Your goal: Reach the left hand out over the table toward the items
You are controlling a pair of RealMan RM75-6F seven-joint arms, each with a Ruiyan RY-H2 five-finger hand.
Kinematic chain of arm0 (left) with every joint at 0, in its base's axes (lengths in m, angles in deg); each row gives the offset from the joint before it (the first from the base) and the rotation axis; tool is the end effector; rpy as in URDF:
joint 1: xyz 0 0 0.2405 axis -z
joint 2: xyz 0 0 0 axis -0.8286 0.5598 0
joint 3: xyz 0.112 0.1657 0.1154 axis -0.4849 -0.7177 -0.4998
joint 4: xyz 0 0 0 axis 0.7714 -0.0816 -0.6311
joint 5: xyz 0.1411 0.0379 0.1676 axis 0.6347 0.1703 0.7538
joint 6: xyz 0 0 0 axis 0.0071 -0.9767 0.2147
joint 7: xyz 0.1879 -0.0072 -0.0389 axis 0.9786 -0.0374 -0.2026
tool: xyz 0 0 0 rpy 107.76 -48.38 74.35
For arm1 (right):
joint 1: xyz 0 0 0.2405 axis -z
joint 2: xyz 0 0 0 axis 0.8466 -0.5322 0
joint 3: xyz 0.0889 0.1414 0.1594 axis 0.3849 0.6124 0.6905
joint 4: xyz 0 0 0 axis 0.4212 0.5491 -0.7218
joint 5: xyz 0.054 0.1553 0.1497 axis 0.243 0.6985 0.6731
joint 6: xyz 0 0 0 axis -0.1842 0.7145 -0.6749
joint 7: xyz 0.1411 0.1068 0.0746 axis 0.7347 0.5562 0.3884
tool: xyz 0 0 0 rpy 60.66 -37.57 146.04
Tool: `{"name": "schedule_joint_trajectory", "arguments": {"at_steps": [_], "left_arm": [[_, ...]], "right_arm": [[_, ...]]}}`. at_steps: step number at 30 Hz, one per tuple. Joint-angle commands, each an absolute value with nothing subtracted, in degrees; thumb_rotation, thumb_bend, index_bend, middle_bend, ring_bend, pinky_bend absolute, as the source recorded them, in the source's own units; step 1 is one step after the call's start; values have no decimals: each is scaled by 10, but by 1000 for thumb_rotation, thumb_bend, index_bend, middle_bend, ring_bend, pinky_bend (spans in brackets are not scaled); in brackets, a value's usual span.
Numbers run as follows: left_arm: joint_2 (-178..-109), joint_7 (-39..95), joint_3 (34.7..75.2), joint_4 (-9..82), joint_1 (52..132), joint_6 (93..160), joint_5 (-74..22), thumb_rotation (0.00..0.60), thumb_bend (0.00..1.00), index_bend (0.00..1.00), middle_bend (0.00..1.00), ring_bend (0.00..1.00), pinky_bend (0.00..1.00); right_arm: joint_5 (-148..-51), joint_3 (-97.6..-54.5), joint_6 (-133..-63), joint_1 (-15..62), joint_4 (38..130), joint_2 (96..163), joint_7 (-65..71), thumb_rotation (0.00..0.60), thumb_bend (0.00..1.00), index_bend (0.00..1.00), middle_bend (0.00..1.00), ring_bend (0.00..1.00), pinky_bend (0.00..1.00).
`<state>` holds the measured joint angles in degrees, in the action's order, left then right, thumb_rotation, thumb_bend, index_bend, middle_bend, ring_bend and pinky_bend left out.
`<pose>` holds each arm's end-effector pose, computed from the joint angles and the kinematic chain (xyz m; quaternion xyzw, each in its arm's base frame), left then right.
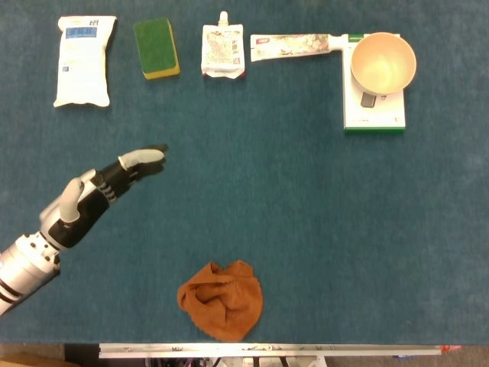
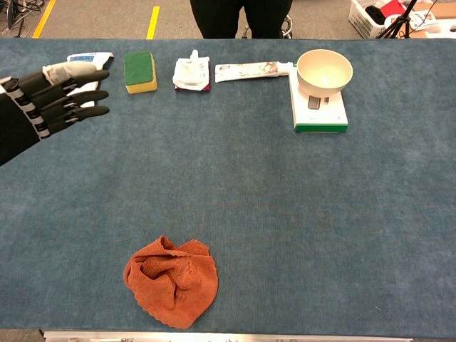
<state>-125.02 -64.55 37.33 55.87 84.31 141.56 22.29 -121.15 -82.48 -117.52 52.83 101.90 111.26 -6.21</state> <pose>-0.1682 0.2423 0.0521 0.4072 0.7435 0.5223 0.0932 -0.2957 -0.2325 0.1322 0.6116 -0.3603 0.3471 0.6129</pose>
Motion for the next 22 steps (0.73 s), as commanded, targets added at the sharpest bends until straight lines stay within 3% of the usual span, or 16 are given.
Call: {"name": "schedule_joint_trajectory", "arguments": {"at_steps": [1,22], "left_arm": [[-1242,-695,351,548,867,1433,245,0,0,137,65,77,77],[-1253,-705,326,534,887,1447,222,0,0,153,80,86,87]], "right_arm": [[-1211,-825,-1175,528,1019,1113,-62,600,0,83,143,147,271],[-1211,-824,-1181,532,1021,1108,-58,600,0,88,143,147,271]]}}
